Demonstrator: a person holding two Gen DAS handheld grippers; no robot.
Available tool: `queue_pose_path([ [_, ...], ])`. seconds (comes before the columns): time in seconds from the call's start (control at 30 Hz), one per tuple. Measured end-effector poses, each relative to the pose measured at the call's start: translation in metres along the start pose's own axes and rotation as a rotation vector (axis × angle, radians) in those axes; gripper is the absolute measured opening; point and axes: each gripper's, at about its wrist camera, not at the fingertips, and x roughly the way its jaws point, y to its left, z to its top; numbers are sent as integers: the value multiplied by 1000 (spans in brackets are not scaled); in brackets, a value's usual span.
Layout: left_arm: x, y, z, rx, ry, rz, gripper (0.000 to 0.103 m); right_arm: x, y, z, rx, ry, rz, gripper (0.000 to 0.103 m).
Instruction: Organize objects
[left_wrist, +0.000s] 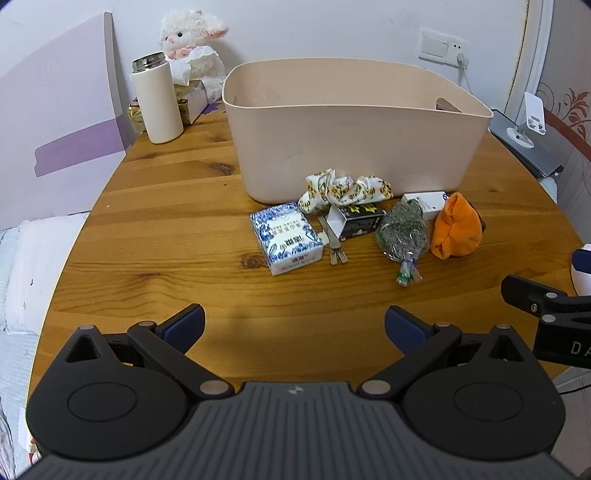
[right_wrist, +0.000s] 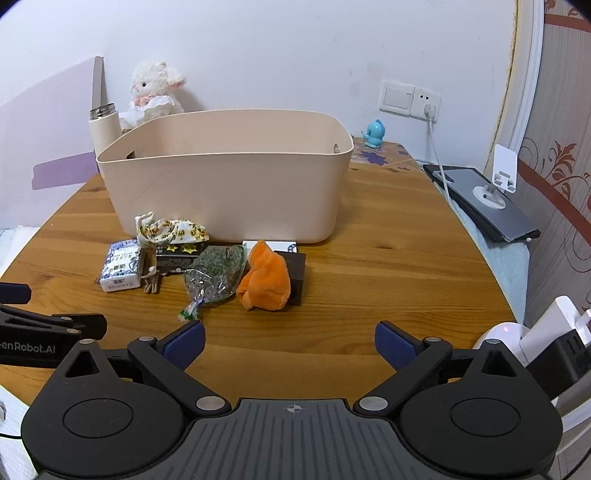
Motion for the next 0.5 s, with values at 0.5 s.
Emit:
queue_pose_path([
  [0.5,38,3,16,-19,10,6,103,31,-11,10,63,-7,24,85],
])
